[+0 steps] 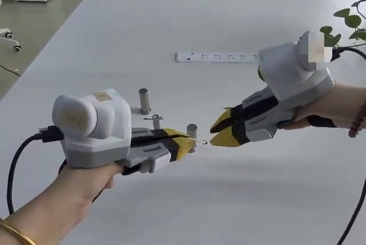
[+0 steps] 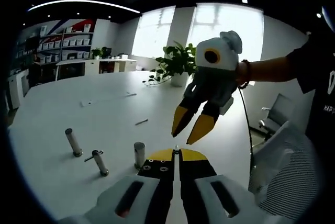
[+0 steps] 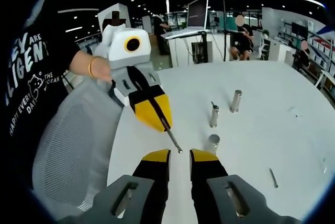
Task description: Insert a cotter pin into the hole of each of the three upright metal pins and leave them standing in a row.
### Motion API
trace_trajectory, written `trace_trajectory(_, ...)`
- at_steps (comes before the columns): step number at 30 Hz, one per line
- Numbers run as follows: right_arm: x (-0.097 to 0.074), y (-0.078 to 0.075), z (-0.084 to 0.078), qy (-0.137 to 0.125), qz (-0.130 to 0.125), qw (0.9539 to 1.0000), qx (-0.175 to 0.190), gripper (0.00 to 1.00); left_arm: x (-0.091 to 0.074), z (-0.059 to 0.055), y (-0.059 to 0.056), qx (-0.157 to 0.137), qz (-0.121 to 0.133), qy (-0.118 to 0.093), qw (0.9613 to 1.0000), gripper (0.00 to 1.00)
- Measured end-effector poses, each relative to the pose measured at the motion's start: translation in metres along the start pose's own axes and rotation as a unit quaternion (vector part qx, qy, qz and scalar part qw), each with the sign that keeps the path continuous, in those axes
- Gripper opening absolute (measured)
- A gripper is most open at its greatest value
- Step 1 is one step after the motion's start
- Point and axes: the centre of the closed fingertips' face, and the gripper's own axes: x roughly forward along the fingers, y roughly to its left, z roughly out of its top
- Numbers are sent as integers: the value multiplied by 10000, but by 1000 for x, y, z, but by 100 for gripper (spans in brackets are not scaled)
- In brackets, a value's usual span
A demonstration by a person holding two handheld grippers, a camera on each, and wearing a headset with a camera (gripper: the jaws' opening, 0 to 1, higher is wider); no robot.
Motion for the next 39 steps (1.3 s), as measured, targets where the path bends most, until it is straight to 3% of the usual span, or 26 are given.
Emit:
trace_trajectory(11,6,23,-2,-117,540,9983,196,9,-2,3,-19,242,-457,-71,9986,0)
trace_trajectory(18,8,29,-3,-73,653,9977,177,6,-4,4,-28,340,-652,-85,9973,0)
trace_trajectory(28,7,34,-1,-28,769,9970,62,0,-5,2,-30,447,-735,-64,9963,0)
trace_trajectory(37,4,33,-8,281,728,9967,-217,0,0,-2,-28,467,-702,-10,9964,0)
trace_trajectory(39,4,34,-9,356,747,9962,-277,0,1,-3,-27,598,-680,13,9959,1)
